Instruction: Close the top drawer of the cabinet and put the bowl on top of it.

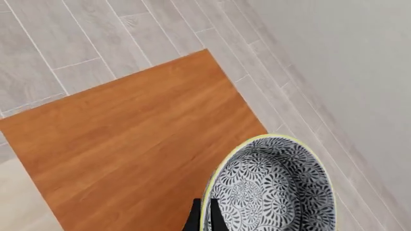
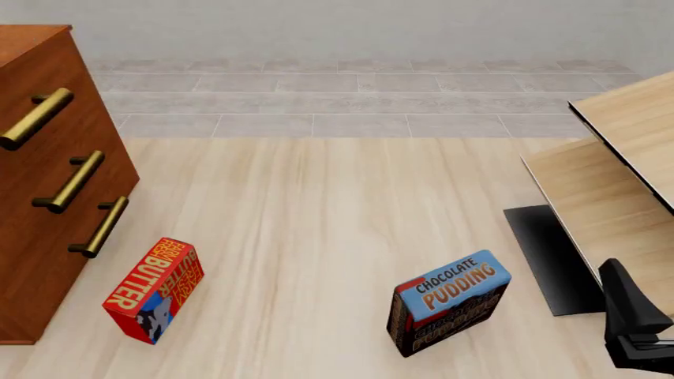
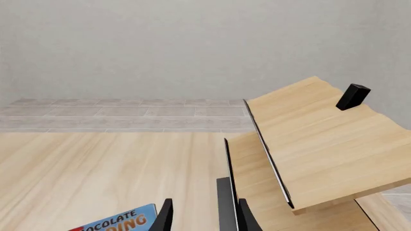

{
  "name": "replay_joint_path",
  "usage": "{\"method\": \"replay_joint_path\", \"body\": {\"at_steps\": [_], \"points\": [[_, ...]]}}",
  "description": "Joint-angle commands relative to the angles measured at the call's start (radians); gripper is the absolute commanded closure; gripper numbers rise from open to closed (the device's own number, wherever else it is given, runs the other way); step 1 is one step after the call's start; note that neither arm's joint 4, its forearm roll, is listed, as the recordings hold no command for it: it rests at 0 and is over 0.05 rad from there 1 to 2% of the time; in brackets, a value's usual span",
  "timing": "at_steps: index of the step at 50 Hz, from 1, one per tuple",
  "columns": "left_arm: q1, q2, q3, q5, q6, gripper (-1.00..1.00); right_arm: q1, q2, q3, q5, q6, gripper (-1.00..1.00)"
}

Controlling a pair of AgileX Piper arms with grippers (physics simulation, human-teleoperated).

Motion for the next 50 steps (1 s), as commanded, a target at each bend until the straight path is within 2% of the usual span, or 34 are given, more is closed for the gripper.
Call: {"method": "replay_joint_path", "body": {"at_steps": [1,10,26,50], "points": [[0.038,0.038,-0.031,-0.012,0.012,1.00,0.000,-0.006,0.000,0.006,0.000,-1.00],[0.050,0.057,-0.052,-0.006,0.016,1.00,0.000,-0.006,0.000,0.006,0.000,-1.00],[0.042,0.056,-0.002,-0.009,0.059,1.00,0.000,-0.006,0.000,0.006,0.000,-1.00],[0.091,0.111,-0.053,0.000,0.109,1.00,0.000,-0.006,0.000,0.005,0.000,-1.00]]}}
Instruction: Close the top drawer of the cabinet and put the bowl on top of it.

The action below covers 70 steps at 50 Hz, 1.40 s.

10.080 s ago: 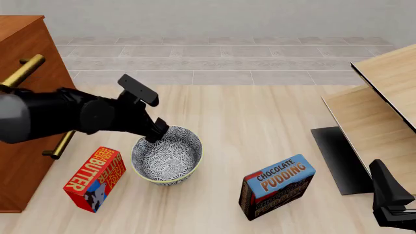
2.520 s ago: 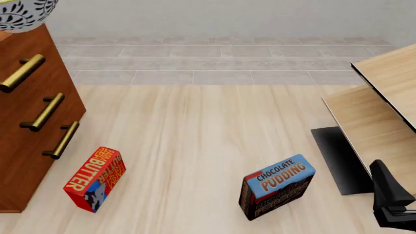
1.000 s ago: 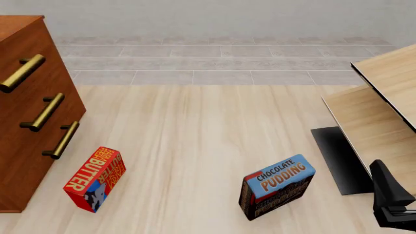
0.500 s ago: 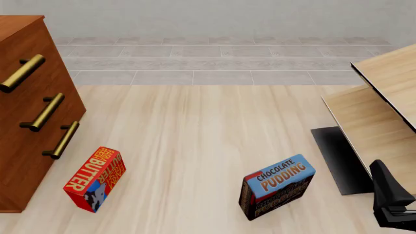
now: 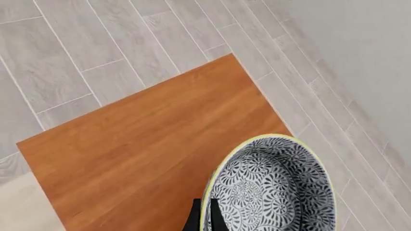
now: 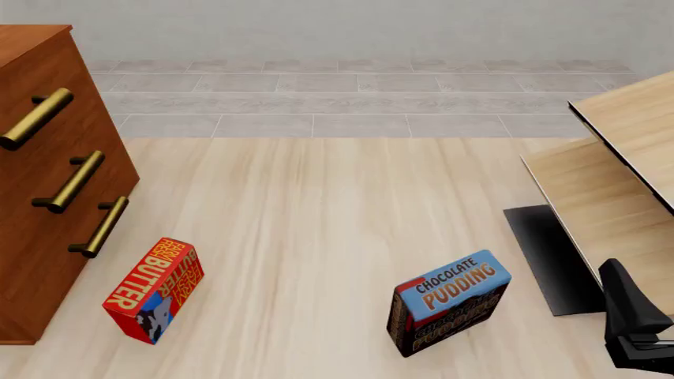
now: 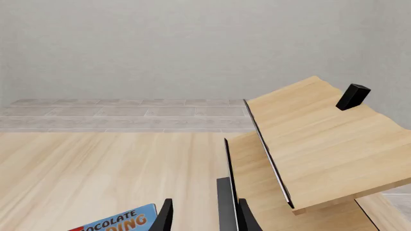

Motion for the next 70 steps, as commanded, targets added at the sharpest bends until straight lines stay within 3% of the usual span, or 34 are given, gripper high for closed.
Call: {"method": "replay_joint_path", "body": {"at_steps": [1,2,18,43,70], "points": [[0.018,0.015,-0.026,0.005,0.022,1.00,0.000,-0.006,0.000,0.005,0.000,-1.00],[0.018,0.015,-0.026,0.005,0.022,-1.00,0.000,-0.006,0.000,0.006,0.000,-1.00],[0.017,0.010,-0.075,0.038,0.030,-1.00,0.000,-0.006,0.000,0.006,0.000,-1.00],[-0.019,-0.073,-0.191,0.177,0.022,-1.00,0.000,-0.006,0.000,0.005,0.000,-1.00],[-0.045,-0.227,-0.126,0.233,0.023,-1.00,0.000,-0.006,0.000,0.006,0.000,-1.00]]}}
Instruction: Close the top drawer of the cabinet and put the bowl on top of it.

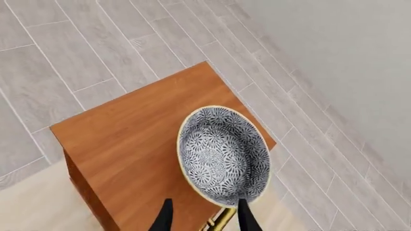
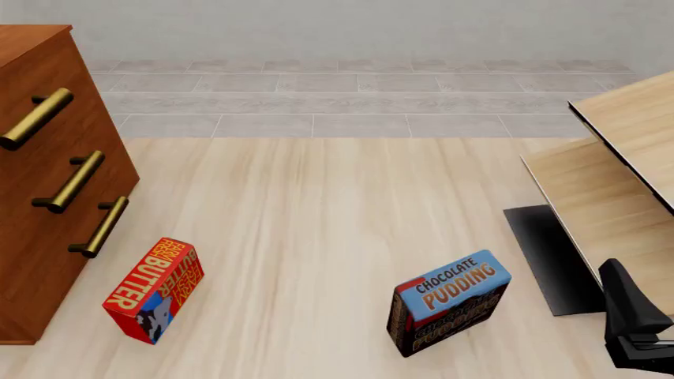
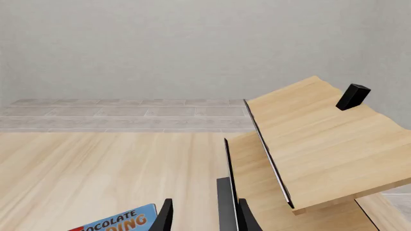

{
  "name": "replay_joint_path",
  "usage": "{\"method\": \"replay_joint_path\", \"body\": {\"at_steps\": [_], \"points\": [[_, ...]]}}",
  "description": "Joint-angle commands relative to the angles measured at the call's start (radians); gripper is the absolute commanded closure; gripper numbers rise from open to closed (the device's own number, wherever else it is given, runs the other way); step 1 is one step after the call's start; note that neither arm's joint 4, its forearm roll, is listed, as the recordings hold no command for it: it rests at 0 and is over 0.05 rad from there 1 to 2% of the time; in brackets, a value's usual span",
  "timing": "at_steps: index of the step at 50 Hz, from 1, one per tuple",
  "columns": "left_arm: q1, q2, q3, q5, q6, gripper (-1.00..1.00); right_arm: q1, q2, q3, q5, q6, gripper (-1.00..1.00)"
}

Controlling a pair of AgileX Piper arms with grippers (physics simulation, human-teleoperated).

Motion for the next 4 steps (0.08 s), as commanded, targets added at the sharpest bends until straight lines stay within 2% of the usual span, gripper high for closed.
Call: {"method": "replay_joint_path", "body": {"at_steps": [1,4], "points": [[-0.016,-0.068,0.030,0.025,-0.002,-1.00,0.000,-0.006,0.000,0.006,0.000,-1.00],[-0.018,-0.085,0.045,0.025,0.001,-1.00,0.000,-0.006,0.000,0.006,0.000,-1.00]]}}
